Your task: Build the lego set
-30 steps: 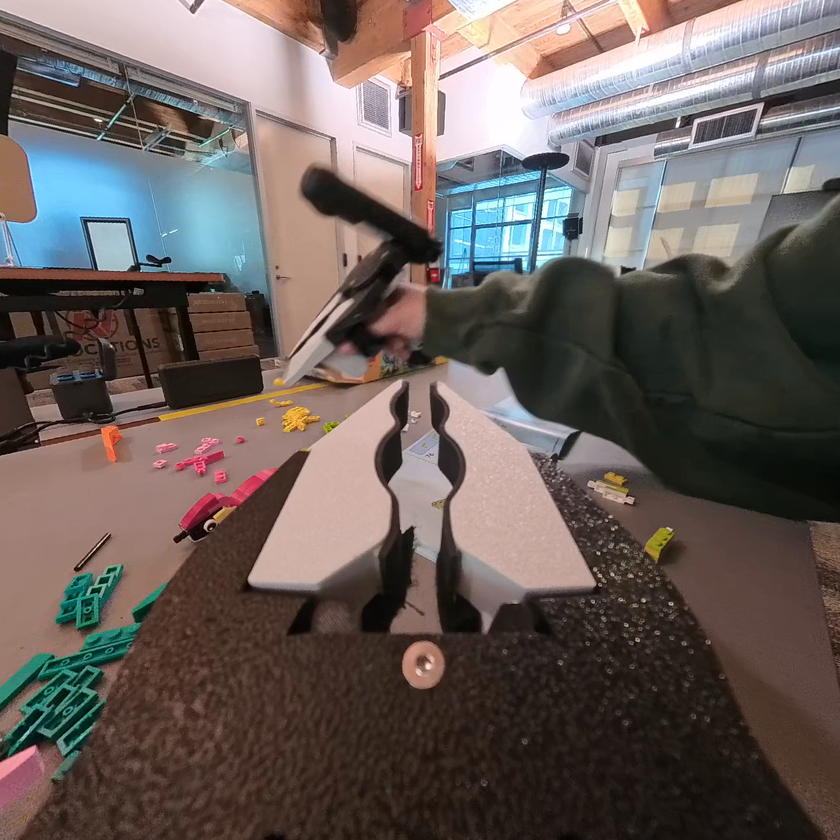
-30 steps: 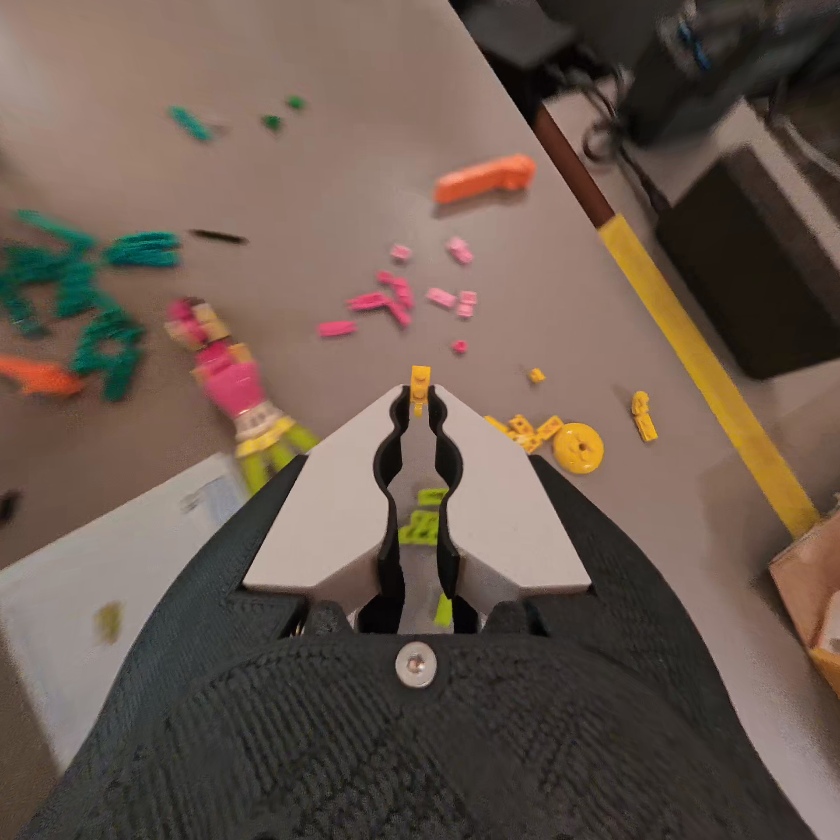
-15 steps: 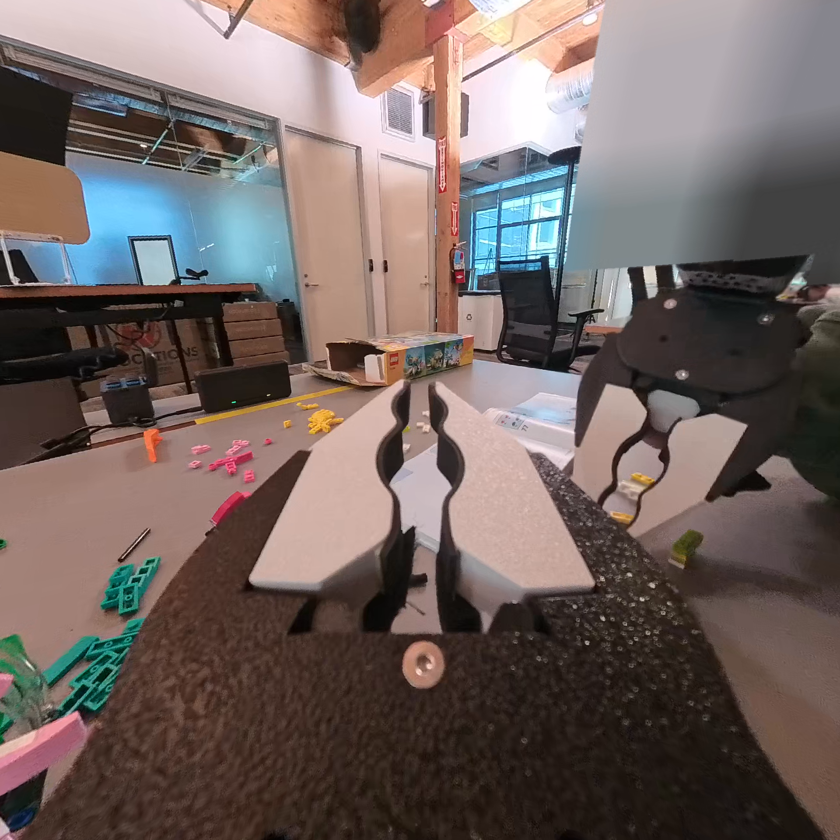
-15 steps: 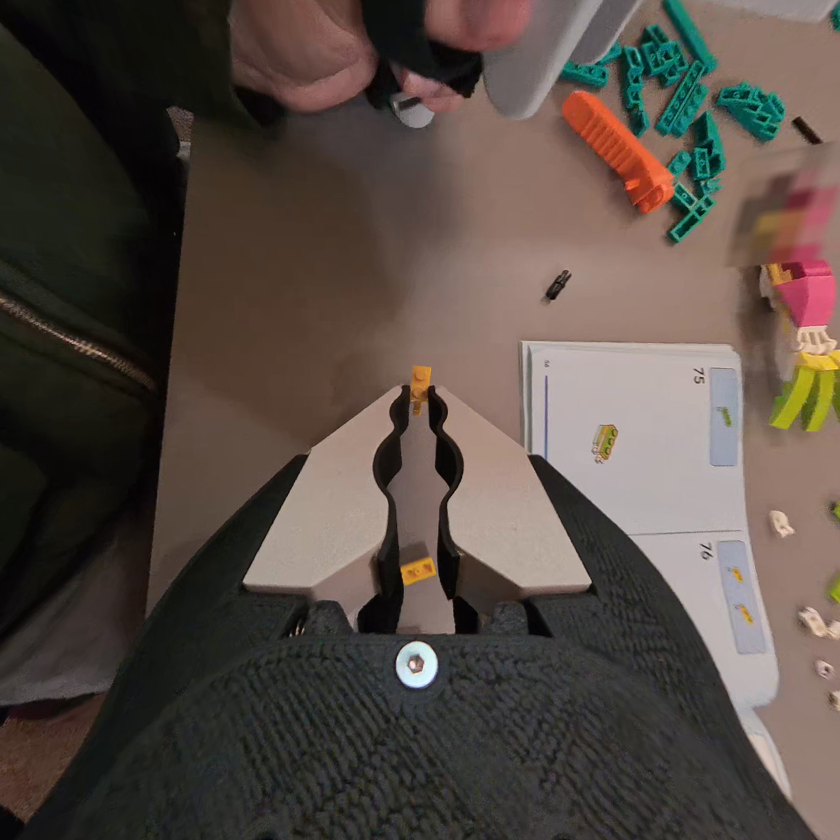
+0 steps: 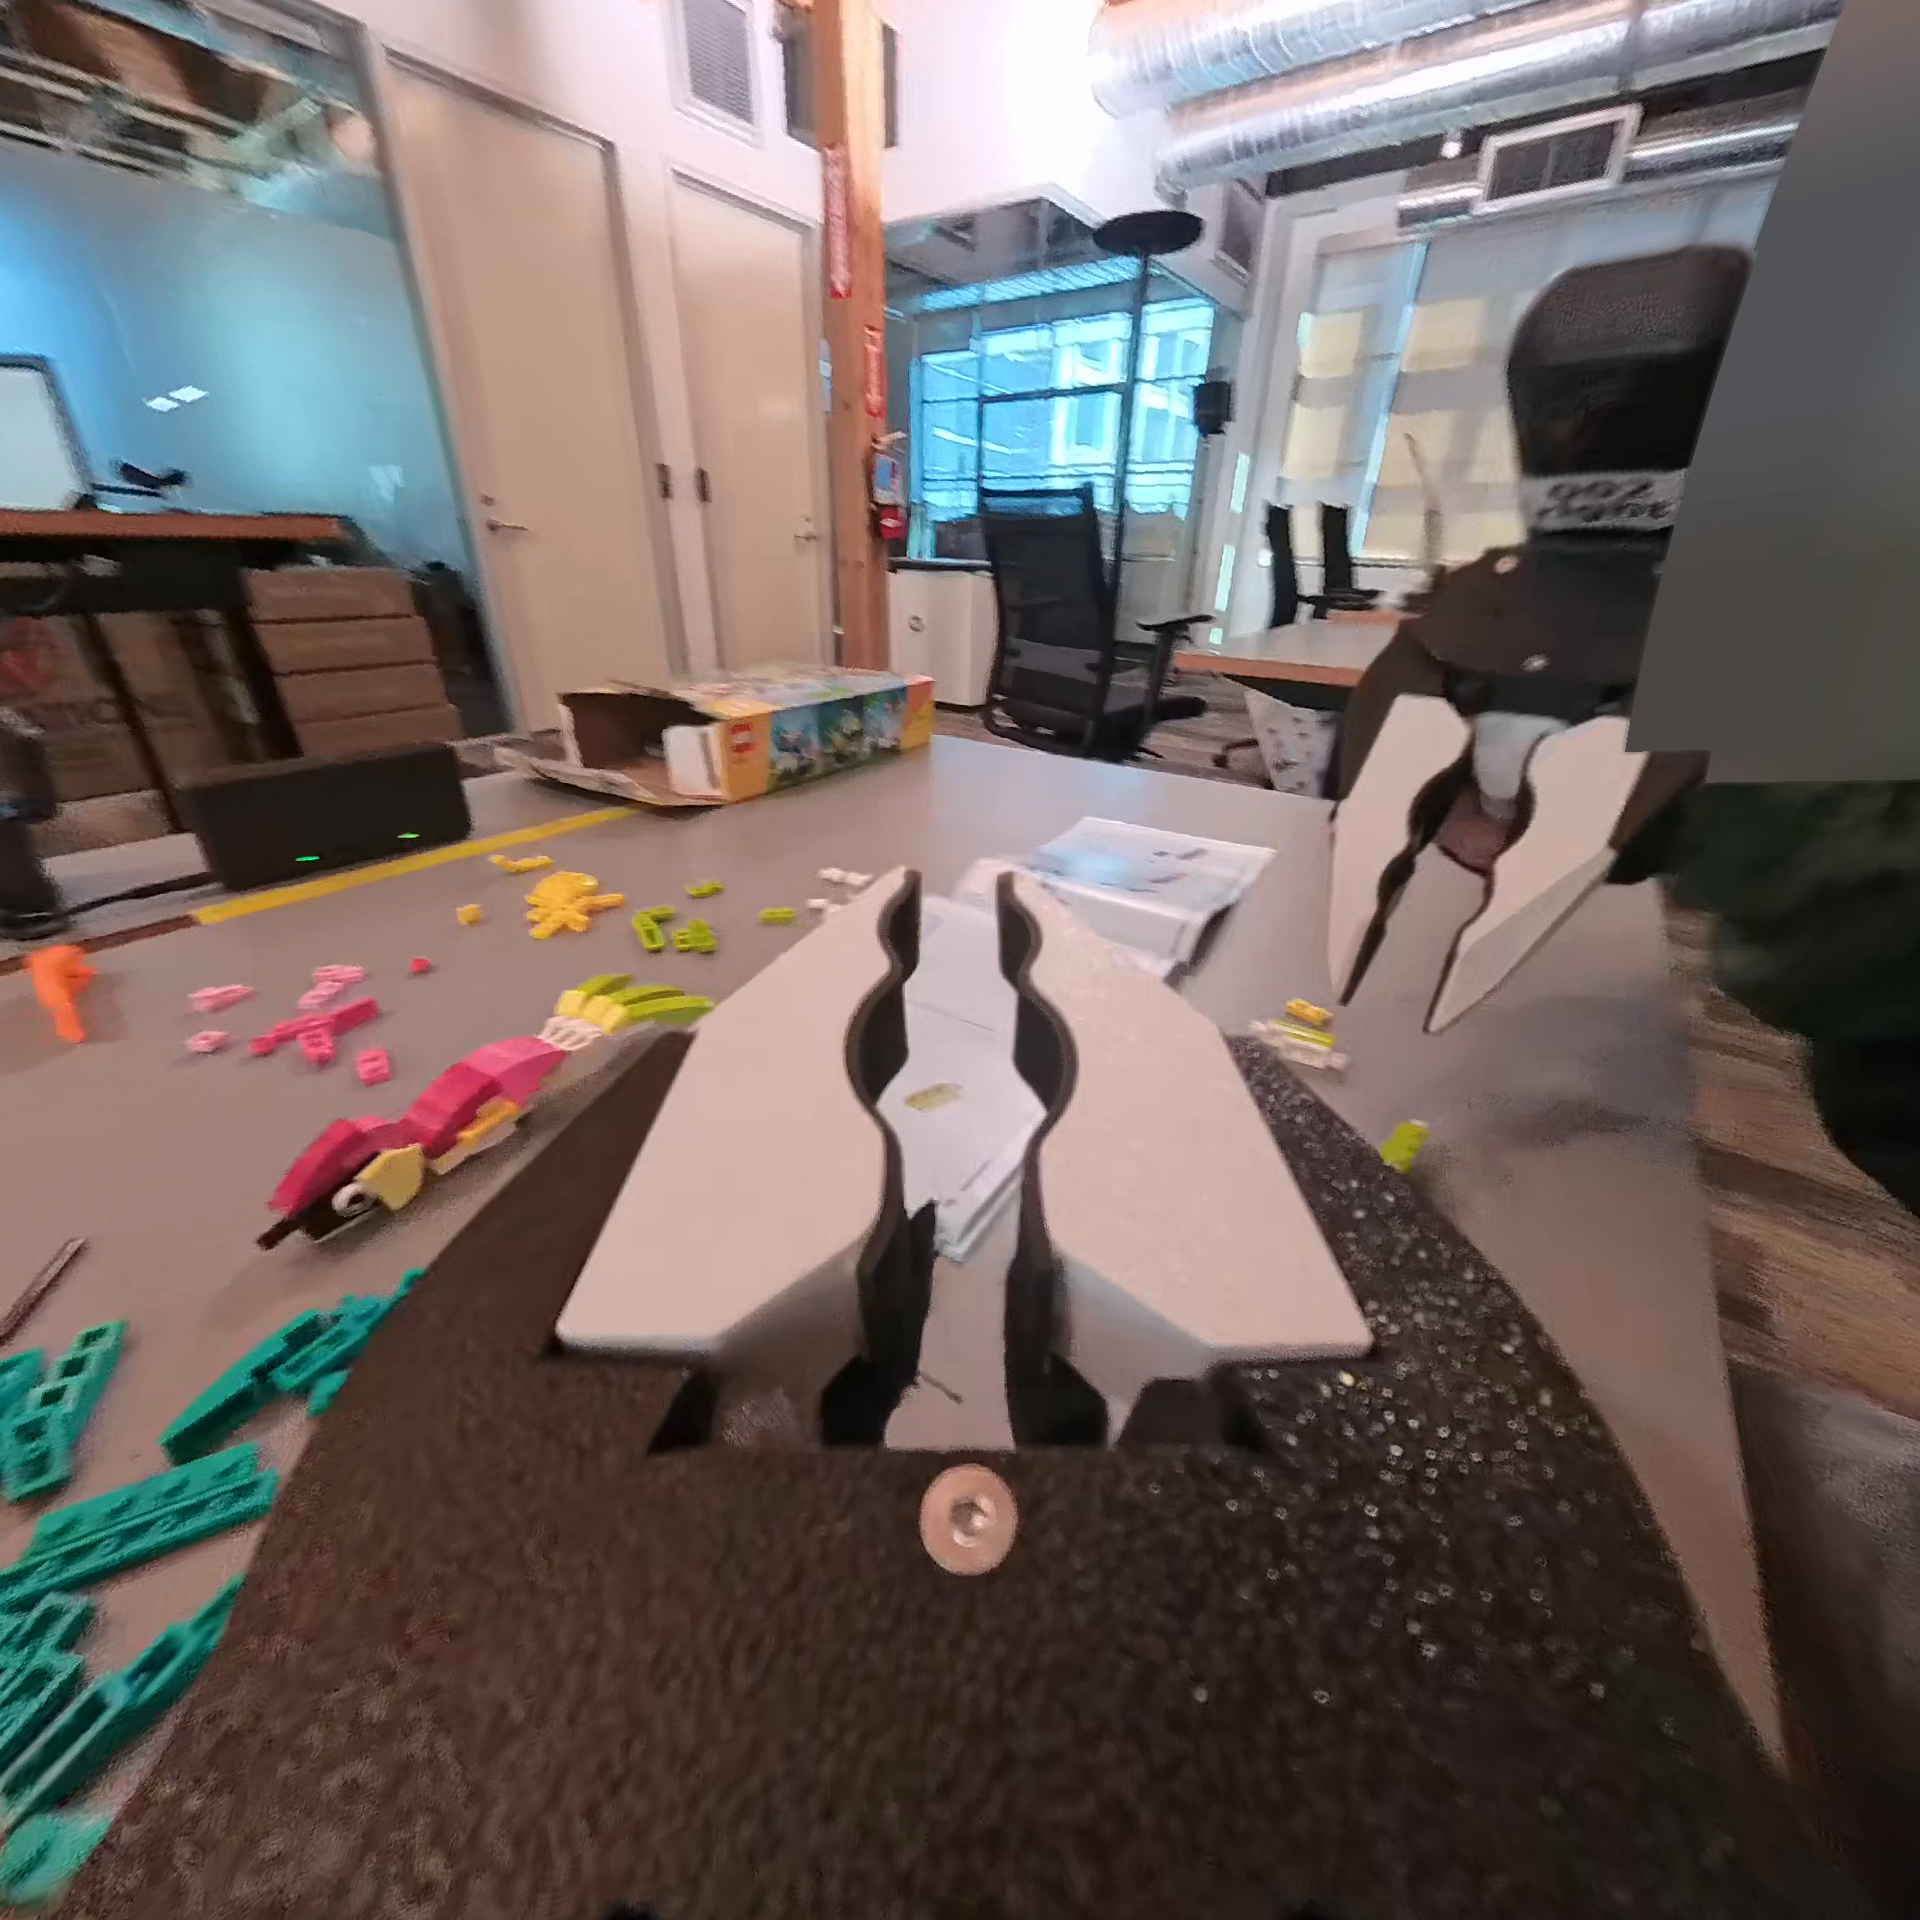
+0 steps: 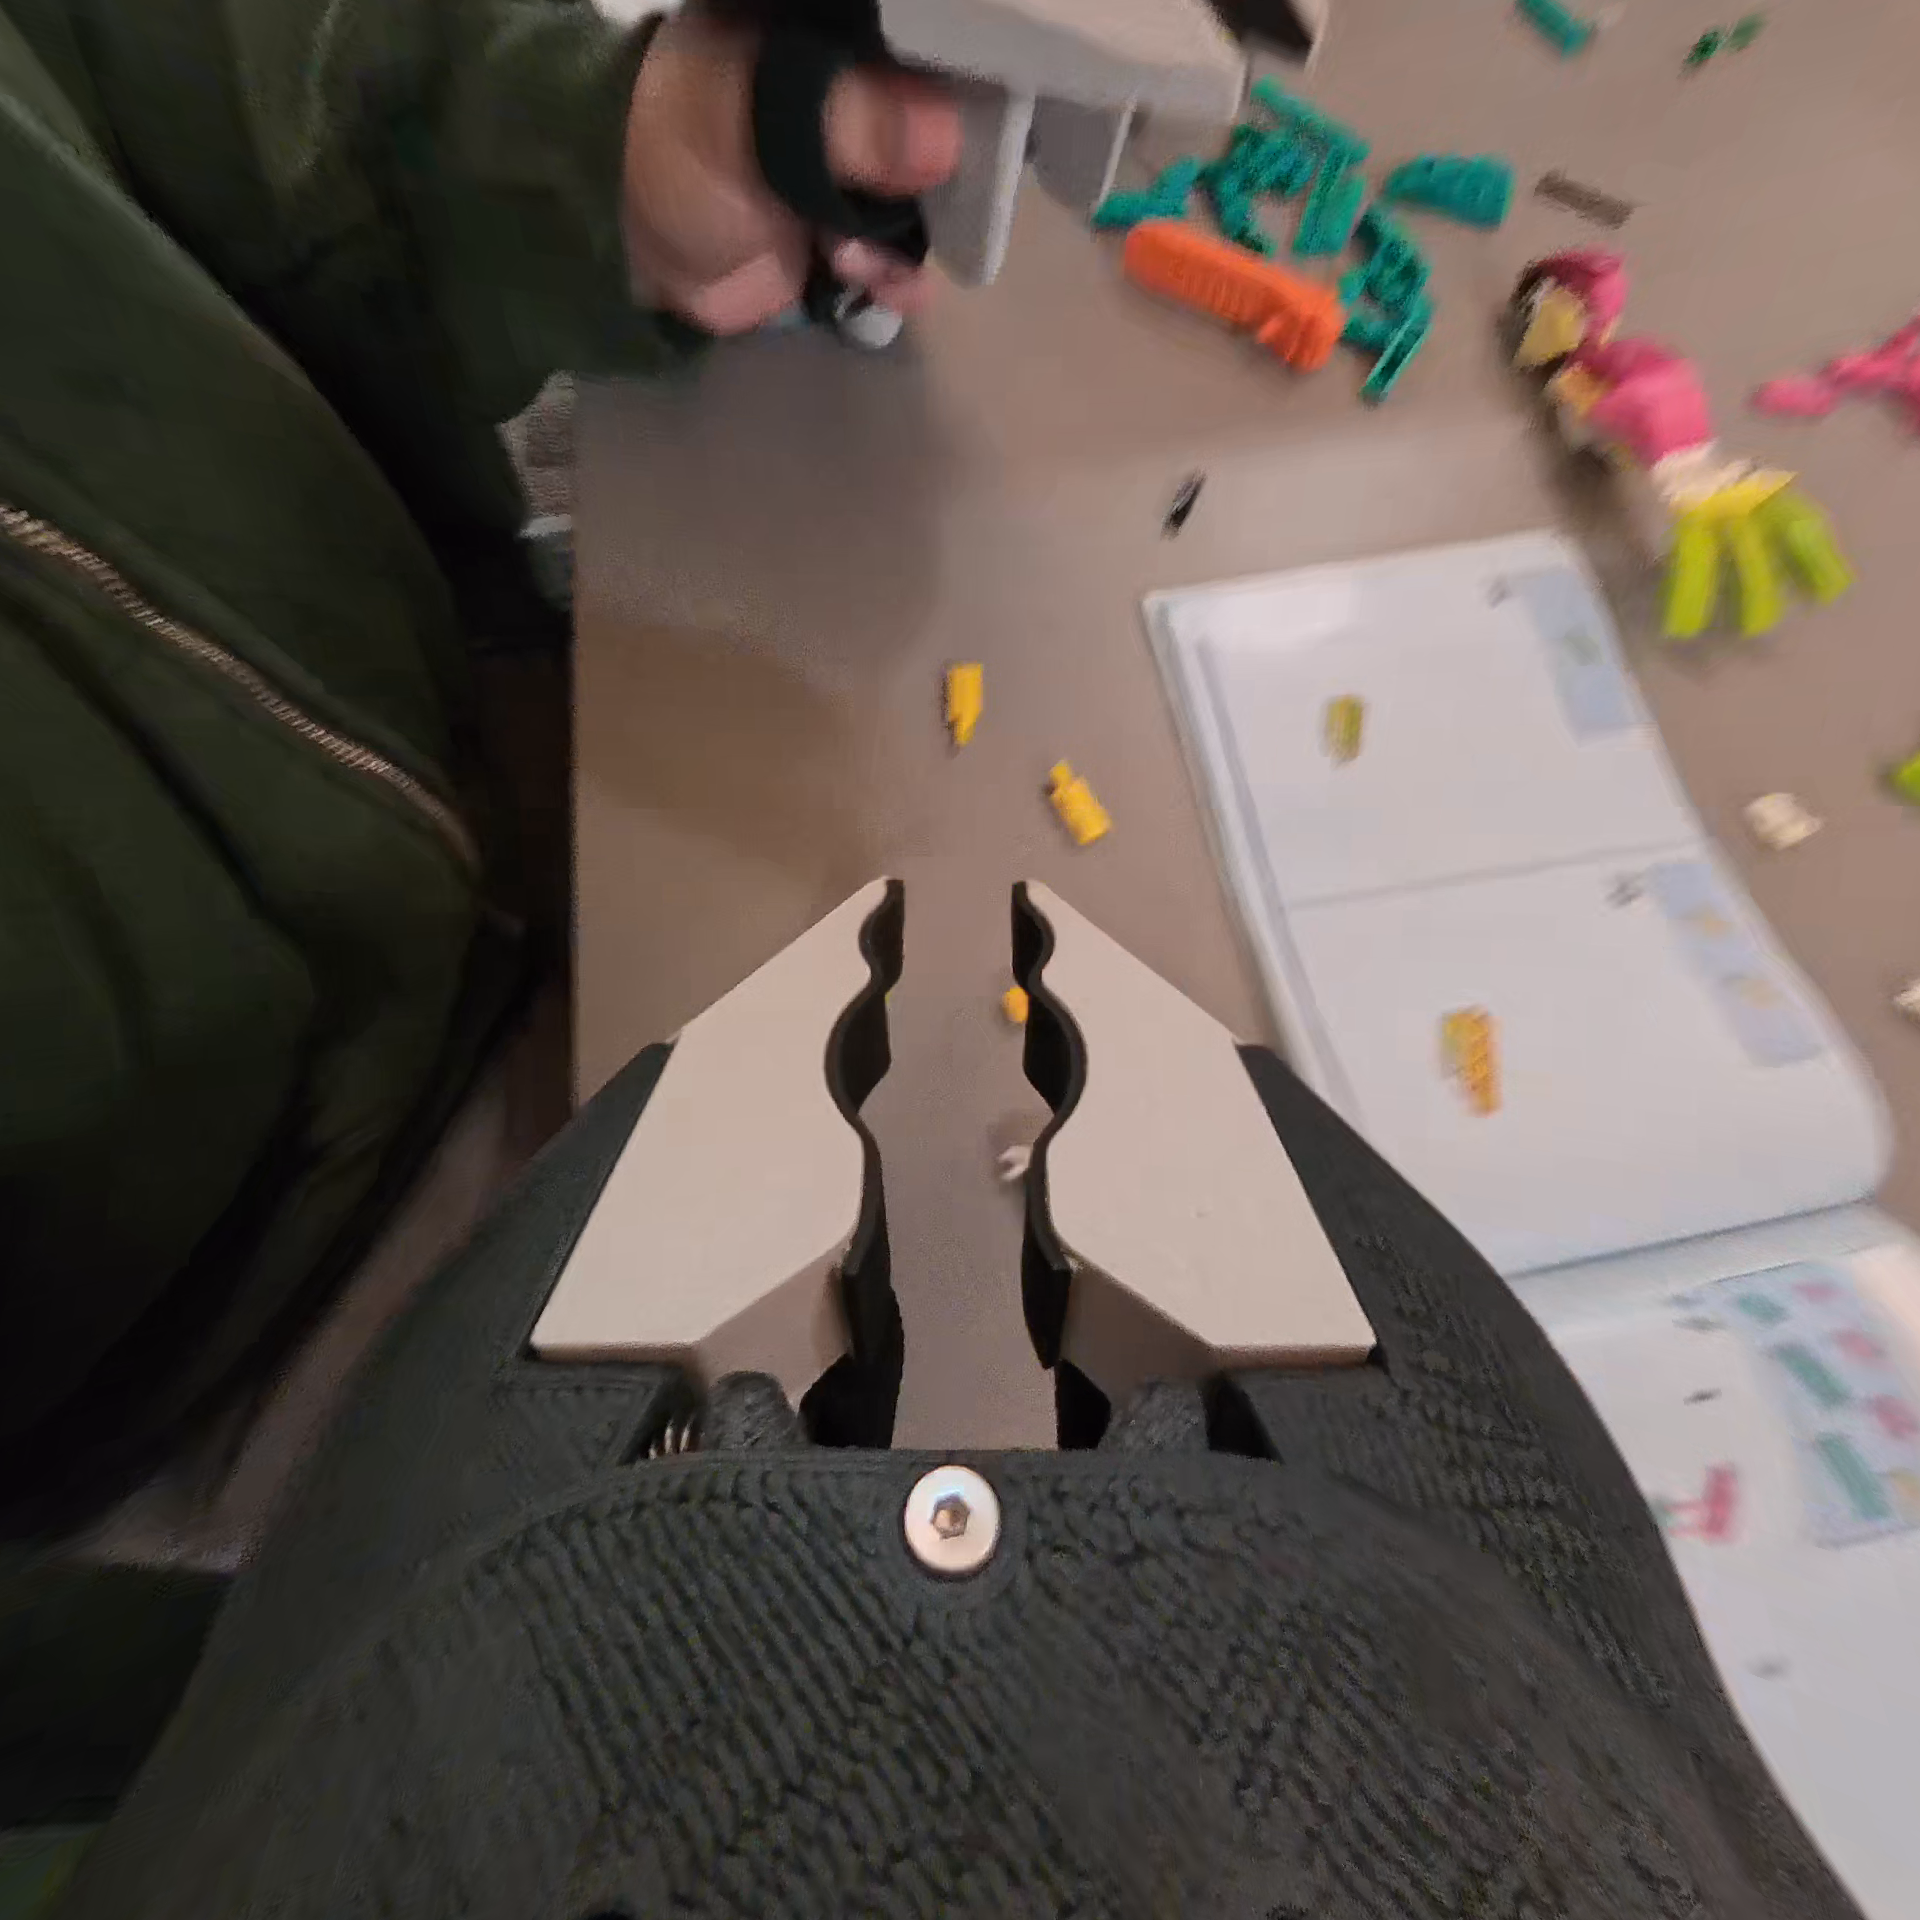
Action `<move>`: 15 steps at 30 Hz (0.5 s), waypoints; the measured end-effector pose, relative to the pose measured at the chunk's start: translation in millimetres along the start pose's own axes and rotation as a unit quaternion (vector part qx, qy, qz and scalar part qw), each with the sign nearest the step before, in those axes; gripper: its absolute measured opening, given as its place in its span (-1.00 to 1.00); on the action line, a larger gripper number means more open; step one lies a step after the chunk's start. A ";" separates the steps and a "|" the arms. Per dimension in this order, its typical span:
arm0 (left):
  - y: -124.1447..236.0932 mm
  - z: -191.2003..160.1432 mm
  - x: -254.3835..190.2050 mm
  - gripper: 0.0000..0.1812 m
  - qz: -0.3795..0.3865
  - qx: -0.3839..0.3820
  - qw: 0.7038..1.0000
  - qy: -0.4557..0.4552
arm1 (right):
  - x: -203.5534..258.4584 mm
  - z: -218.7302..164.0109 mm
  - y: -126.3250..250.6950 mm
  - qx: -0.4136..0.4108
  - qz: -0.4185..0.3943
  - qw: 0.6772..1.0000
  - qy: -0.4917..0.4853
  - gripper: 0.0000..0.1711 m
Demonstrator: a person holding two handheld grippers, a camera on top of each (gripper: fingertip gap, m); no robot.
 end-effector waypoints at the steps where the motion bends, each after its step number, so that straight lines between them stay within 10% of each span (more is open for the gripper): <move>1: -1.7 0.9 -3.0 -0.85 -0.025 0.006 1.000 0.006 | 5.0 -7.8 -0.2 0.003 0.012 1.000 -0.010 -0.78; 15: -4.2 -1.8 -31.0 -0.64 -0.206 0.102 0.973 -0.014 | 9.7 -36.9 -26.3 0.009 0.025 0.999 -0.025 -0.81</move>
Point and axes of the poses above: each gripper's, where its closed fingertips meet, y back along the fingers, z out of its top, x = y × z across the jaws, the point moved 8 cm from there along y, back along the fingers, and after that the axes turned 1 degree about y, right-handed, at the moved point
